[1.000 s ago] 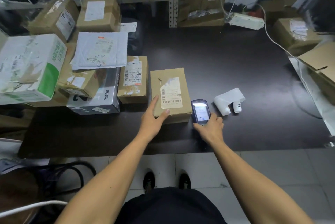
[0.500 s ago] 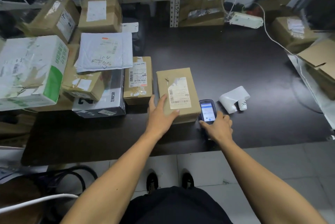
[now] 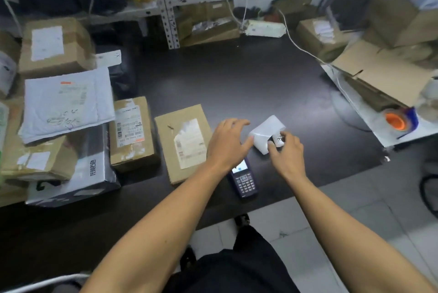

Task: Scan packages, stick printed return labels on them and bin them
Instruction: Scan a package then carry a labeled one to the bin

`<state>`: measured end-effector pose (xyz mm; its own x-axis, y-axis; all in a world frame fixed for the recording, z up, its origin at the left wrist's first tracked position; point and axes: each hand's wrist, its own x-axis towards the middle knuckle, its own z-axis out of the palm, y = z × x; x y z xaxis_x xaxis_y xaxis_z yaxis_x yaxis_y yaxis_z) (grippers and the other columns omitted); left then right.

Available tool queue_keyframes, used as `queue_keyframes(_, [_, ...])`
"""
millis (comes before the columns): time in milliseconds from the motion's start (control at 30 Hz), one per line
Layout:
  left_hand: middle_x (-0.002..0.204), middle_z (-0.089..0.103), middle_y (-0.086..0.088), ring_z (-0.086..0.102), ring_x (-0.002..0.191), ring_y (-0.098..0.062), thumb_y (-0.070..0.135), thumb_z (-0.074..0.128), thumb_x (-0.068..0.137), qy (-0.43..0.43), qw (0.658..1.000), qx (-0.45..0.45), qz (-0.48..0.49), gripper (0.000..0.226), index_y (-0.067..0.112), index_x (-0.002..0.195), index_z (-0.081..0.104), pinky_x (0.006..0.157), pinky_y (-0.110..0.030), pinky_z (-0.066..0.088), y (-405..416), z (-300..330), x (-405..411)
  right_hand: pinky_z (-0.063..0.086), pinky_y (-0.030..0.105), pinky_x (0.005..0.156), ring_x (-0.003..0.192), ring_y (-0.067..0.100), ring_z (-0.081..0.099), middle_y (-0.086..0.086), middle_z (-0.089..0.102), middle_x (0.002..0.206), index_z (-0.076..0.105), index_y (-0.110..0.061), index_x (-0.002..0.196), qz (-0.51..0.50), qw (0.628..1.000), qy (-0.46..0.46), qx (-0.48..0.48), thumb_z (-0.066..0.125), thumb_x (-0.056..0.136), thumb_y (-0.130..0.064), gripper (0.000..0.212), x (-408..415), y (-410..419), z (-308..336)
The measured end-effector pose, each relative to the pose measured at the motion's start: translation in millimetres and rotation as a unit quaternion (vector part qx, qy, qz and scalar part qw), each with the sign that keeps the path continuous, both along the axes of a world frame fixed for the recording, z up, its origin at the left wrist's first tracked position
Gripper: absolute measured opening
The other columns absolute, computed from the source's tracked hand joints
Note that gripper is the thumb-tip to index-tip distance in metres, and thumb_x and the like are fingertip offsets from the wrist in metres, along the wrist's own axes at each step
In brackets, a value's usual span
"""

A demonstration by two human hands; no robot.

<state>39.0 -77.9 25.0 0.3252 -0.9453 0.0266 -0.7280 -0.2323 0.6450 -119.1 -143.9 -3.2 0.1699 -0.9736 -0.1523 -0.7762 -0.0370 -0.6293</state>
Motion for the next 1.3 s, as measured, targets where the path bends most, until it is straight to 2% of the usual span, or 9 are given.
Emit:
queue_keyframes(233, [0.147, 0.042, 0.001, 0.036, 0.136, -0.020, 0.035, 0.056, 0.095, 0.049, 0.990, 0.135, -0.003, 0.051, 0.030, 0.144, 0.045, 0.108, -0.036, 0.038, -92.0, -33.1, -38.4, 0.033, 0.037, 0.104, 0.132, 0.030, 0.035, 0.013, 0.043, 0.142, 0.042, -0.007, 0.141, 0.019, 0.999, -0.013, 0.028, 0.054, 0.097, -0.029, 0.051, -27.1, -75.2, -19.6])
queue_keyframes(400, [0.146, 0.045, -0.003, 0.045, 0.131, -0.025, 0.040, 0.057, 0.094, 0.106, 0.979, 0.173, 0.027, 0.056, 0.034, 0.146, 0.040, 0.109, -0.042, 0.039, -131.3, -52.0, -45.7, 0.032, 0.033, 0.106, 0.137, 0.023, 0.031, 0.006, 0.041, 0.148, 0.039, -0.009, 0.145, 0.071, 0.995, -0.035, 0.067, 0.047, 0.101, -0.032, 0.050, -33.7, -106.5, -34.3])
queue_keyframes(467, [0.138, 0.052, -0.005, 0.050, 0.125, -0.023, 0.040, 0.057, 0.094, 0.114, 0.975, 0.186, 0.037, 0.055, 0.034, 0.146, 0.040, 0.106, -0.038, 0.041, -143.4, -56.7, -44.1, 0.031, 0.030, 0.105, 0.137, 0.020, 0.031, 0.003, 0.043, 0.148, 0.041, -0.010, 0.144, 0.096, 0.991, -0.050, 0.078, 0.045, 0.102, -0.031, 0.047, -32.7, -112.5, -40.3])
queue_keyframes(633, [0.095, 0.063, 0.001, 0.060, 0.092, -0.013, 0.034, 0.063, 0.093, 0.189, 0.959, 0.194, 0.088, 0.048, 0.033, 0.139, 0.049, 0.076, -0.019, 0.043, -152.9, -58.6, -35.8, 0.026, 0.012, 0.090, 0.130, 0.009, 0.032, -0.003, 0.053, 0.133, 0.054, -0.013, 0.132, 0.158, 0.981, -0.086, 0.077, 0.045, 0.102, -0.023, 0.033, -31.8, -112.9, -47.8])
queue_keyframes(767, [0.098, 0.066, -0.003, 0.060, 0.084, -0.008, 0.028, 0.067, 0.093, 0.263, 0.937, 0.209, 0.091, 0.044, 0.030, 0.134, 0.053, 0.066, -0.009, 0.042, -149.5, -57.7, -30.1, 0.034, 0.019, 0.090, 0.125, 0.005, 0.036, -0.015, 0.048, 0.112, 0.057, -0.014, 0.126, 0.172, 0.975, -0.121, 0.072, 0.046, 0.101, -0.019, 0.028, -33.9, -107.5, -46.7])
queue_keyframes(867, [0.094, 0.068, -0.002, 0.061, 0.082, -0.005, 0.020, 0.067, 0.093, 0.321, 0.921, 0.197, 0.096, 0.044, 0.027, 0.134, 0.054, 0.067, -0.003, 0.044, -144.7, -55.0, -29.0, 0.038, 0.023, 0.096, 0.122, 0.006, 0.038, -0.013, 0.052, 0.109, 0.061, -0.013, 0.122, 0.194, 0.971, -0.123, 0.062, 0.051, 0.098, -0.017, 0.026, -36.7, -105.7, -51.5])
queue_keyframes(967, [0.097, 0.072, -0.005, 0.063, 0.079, -0.005, 0.019, 0.070, 0.092, 0.345, 0.912, 0.196, 0.102, 0.045, 0.028, 0.133, 0.055, 0.070, -0.009, 0.047, -141.6, -56.7, -26.9, 0.037, 0.021, 0.099, 0.118, 0.005, 0.040, -0.013, 0.063, 0.114, 0.066, -0.015, 0.115, 0.221, 0.967, -0.124, 0.036, 0.054, 0.096, -0.015, 0.023, -39.7, -105.7, -58.0])
queue_keyframes(1200, [0.101, 0.071, -0.008, 0.062, 0.080, -0.015, 0.000, 0.057, 0.088, 0.302, 0.921, 0.220, 0.110, 0.054, 0.026, 0.135, 0.053, 0.081, -0.028, 0.052, -137.4, -63.2, -18.8, 0.043, 0.022, 0.087, 0.097, 0.002, 0.054, -0.008, 0.055, 0.114, 0.065, -0.025, 0.113, 0.219, 0.963, -0.132, 0.089, 0.049, 0.098, -0.020, 0.023, -40.3, -106.8, -58.2])
queue_keyframes(1300, [0.103, 0.071, -0.006, 0.062, 0.082, -0.014, -0.005, 0.054, 0.087, 0.298, 0.924, 0.220, 0.097, 0.057, 0.024, 0.137, 0.051, 0.078, -0.025, 0.051, -134.8, -60.4, -17.3, 0.044, 0.025, 0.086, 0.097, 0.006, 0.053, -0.008, 0.059, 0.105, 0.063, -0.021, 0.116, 0.193, 0.971, -0.128, 0.065, 0.055, 0.097, -0.024, 0.021, -31.8, -110.3, -57.2])
